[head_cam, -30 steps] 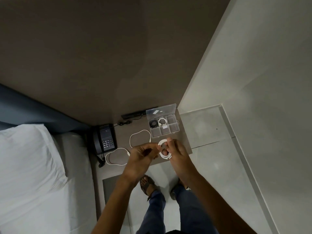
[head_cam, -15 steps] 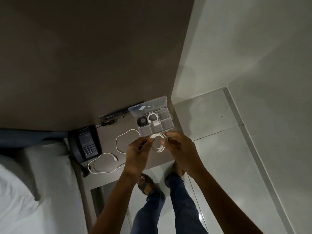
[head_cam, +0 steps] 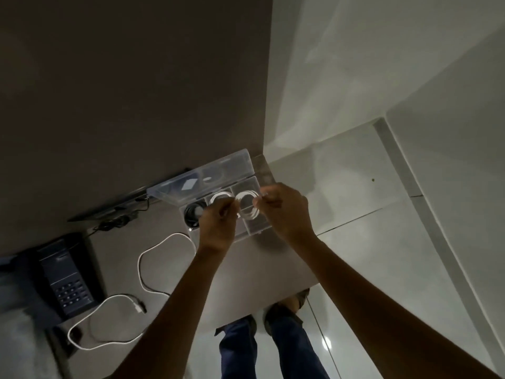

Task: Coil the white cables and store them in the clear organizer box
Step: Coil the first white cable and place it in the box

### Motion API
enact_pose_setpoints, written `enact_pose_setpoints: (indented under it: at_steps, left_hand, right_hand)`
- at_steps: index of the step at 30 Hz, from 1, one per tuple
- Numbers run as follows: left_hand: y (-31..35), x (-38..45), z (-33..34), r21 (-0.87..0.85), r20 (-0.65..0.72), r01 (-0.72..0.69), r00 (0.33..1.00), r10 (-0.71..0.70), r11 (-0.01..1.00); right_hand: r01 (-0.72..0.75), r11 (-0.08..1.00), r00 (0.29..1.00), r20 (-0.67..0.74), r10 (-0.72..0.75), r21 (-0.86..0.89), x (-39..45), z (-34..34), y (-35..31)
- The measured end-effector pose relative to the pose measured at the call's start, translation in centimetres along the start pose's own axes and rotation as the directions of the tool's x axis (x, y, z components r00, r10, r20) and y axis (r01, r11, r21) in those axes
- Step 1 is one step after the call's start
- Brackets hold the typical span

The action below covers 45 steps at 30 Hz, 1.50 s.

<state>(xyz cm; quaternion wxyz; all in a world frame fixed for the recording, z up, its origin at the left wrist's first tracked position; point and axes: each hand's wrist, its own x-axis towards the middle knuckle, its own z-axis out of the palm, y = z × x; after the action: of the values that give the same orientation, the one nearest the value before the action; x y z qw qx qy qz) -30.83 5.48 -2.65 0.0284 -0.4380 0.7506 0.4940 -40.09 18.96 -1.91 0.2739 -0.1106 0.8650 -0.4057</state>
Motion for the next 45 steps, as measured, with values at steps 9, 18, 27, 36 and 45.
enact_pose_setpoints:
  at_steps: [9, 18, 27, 36, 45]
  left_hand:
    - [-1.9, 4.8, 2.5, 0.192, -0.030, -0.160, 0.985, 0.168, 0.968]
    - [-0.7, 5.4, 3.4, 0.328, -0.068, -0.160, 0.979, 0.193, 0.931]
    - [-1.5, 5.0, 3.8, 0.362, -0.104, -0.184, 0.966, 0.236, 0.914]
    - [-2.1, 5.4, 2.5, 0.362, 0.083, -0.170, 0.985, 0.150, 0.917]
    - [-2.4, 7.0, 0.0, 0.453, 0.370, -0.250, 0.926, 0.074, 0.856]
  right_hand:
    - [0.010, 0.986, 0.997, -0.078, -0.023, -0.164, 5.4, 3.7, 2.6]
    - [-0.021, 0.994, 0.995, -0.097, 0.011, -0.103, 5.6, 4.4, 3.1]
    - [0.014, 0.993, 0.995, -0.100, -0.025, -0.116, 5.6, 5.1, 3.5]
    - [0.014, 0.985, 0.992, -0.123, -0.035, -0.169, 5.8, 6.9, 4.5]
    - [0.055, 0.969, 0.985, -0.146, -0.093, -0.242, 5.6, 7.6, 5.3]
